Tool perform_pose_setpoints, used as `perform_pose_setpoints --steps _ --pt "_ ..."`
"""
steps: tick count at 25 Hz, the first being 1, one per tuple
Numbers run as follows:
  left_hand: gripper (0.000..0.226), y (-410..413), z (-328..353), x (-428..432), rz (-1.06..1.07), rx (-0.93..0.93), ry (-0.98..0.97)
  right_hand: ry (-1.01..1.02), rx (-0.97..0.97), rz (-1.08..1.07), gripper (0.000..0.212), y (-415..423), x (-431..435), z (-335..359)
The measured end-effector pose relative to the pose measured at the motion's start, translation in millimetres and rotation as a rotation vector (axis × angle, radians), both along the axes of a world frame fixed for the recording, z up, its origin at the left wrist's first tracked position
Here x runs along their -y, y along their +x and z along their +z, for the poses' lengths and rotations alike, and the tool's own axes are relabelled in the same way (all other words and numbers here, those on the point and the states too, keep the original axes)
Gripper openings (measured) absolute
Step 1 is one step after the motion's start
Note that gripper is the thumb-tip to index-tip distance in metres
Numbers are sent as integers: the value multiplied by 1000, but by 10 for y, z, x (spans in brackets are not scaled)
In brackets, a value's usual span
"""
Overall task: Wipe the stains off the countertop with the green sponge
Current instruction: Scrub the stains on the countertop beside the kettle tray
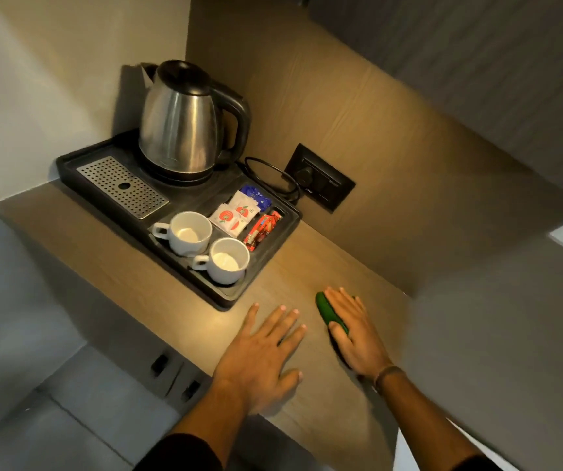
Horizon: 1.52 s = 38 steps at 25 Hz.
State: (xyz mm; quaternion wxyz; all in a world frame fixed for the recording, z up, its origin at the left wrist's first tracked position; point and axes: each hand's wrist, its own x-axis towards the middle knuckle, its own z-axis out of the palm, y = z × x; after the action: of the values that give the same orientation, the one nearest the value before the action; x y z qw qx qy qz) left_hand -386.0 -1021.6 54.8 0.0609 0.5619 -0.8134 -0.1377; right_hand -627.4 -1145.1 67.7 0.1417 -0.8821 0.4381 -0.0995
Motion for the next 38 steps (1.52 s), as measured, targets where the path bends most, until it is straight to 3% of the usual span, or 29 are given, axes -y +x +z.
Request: perform_pose_setpoints --steps 3,8,13,18,22,26,30,32,38 --pt "77 -17 -6 5 -15 17 -21 48 15 -332 58 -4 -7 131" --pt "77 -20 -5 -22 -21 11 -11 42 24 -106 65 -4 -924 -5" --pt "77 -10 -39 -14 -18 -7 -39 48 13 -386 61 78 -795 166" --pt "77 -7 -44 -6 -27 -3 -35 43 -4 -183 70 -13 -1488 27" --pt "77 -7 -10 -11 -40 25 -17 69 -27 -398 72 4 -1372 144" --pt "81 41 236 -225 2 58 -36 20 -62 -264 73 150 -1756 212" --pt "84 78 249 -415 18 38 -70 -18 -88 -432 63 270 -1716 161" --pt "85 198 280 -720 81 19 -111 -85 -98 -392 64 397 -1867 228" --pt "86 1059 143 -2746 421 9 -136 -191 -143 -45 70 1363 -3230 173"
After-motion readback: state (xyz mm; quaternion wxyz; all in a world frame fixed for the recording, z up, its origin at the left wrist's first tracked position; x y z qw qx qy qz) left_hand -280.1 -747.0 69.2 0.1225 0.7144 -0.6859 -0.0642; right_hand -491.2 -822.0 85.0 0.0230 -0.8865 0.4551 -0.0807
